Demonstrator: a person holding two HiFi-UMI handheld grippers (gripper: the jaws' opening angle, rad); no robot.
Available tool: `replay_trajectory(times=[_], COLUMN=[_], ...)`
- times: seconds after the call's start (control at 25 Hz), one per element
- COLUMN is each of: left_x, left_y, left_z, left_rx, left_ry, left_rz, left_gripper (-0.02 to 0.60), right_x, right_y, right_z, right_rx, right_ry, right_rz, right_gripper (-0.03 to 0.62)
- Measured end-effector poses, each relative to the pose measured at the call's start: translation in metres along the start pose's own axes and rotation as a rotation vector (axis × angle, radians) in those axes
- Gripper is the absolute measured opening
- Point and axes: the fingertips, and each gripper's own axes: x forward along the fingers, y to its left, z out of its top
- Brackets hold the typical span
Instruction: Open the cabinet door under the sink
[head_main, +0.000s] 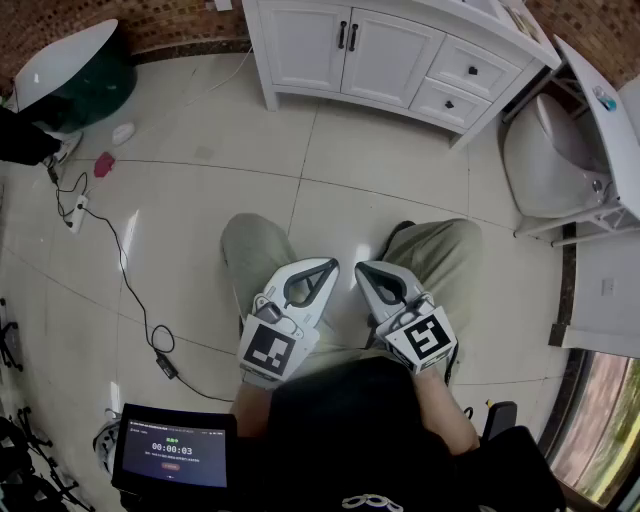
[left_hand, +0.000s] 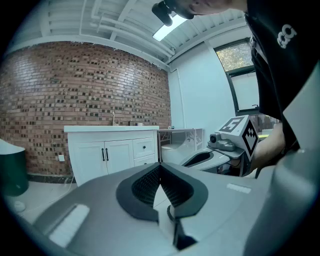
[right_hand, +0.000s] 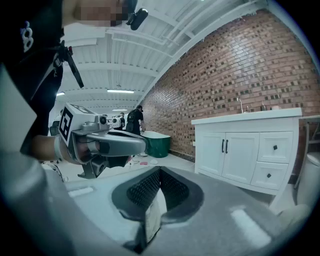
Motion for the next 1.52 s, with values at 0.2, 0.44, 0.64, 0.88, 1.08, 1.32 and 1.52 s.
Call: replay_trajectory(times=[0.2, 0.44, 0.64, 0.88, 1.08, 1.32, 1.52], left_x=[0.004, 0.041, 0.073, 0.109, 0.132, 0.136, 0.144], left_y=[0.001, 0.03, 0.057, 0.075, 0.085, 0.08, 0.089], left_z=[0.001, 0.004, 0.012, 0.02, 0.033, 0.034, 0.031], left_rx=[0.023, 0.046, 0.016, -0.103, -0.31, -0.254, -0.238], left_ry=[-0.01, 0.001, -0.04, -0.073, -0.177, -0.156, -0.137], left_rz=[-0.014, -0.065, -0.095, -0.135, -0.187, -0.151, -0.126], left_gripper=[0.017, 0.017, 0.017, 0.017, 0.017, 0.017, 0.017], right_x=[0.0, 0.026, 0.045, 0.048, 0.044, 0.04, 0.054], right_y=[-0.001, -0.044, -0.075, -0.111, -0.146, -0.156, -0.165], right_z=[-0.001, 0.014, 0.024, 0.027, 0.008, 0.012, 0.015], right_rx=[0.0, 0.023, 0.024, 0.056, 0.096, 0.099, 0.099], right_ry=[-0.005, -0.022, -0.03, -0.031, -0.032, -0.033, -0.032], right_rz=[-0.004, -0.037, -0.049, -0.081, -0.102, -0.071, -0.038], right_gripper=[-0.009, -0.009, -0.009, -0.009, -0.009, -0.009, -0.009])
